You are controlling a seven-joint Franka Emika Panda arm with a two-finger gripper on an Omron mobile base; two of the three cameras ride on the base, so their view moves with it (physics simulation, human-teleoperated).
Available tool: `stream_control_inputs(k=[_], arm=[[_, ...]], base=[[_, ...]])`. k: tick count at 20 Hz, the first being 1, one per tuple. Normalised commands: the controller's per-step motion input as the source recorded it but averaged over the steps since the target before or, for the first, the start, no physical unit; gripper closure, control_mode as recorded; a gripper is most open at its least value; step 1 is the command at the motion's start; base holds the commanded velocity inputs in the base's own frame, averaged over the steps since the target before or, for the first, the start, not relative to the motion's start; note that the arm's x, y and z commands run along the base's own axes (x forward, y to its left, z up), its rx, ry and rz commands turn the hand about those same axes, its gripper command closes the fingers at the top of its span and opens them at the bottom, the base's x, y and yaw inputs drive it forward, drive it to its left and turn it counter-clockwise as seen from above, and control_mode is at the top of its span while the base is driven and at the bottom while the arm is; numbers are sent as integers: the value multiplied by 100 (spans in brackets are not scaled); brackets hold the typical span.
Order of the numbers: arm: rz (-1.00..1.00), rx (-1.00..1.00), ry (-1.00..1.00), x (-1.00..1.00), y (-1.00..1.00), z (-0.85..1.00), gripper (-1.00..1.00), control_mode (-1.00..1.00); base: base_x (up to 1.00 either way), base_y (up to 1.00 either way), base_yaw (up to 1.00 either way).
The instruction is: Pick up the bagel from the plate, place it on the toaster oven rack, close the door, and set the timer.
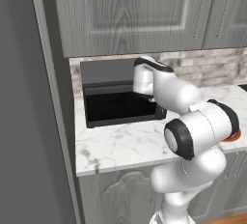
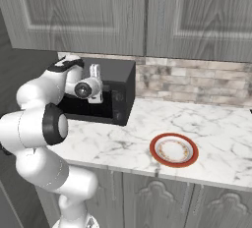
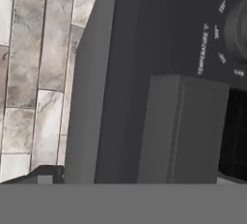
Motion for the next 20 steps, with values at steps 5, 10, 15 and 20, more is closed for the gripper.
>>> stream_control_inputs(k=[5, 10, 15, 20], arm=[[-13, 0, 0, 51, 2, 0, -100, -100], [-11, 0, 2, 40, -6, 0, -100, -100], [-5, 0, 11, 21, -40, 0, -100, -100], [0, 0, 14, 23, -58, 0, -100, -100]], base=[[0, 0, 0], [0, 0, 0], [0, 0, 0], [0, 0, 0]])
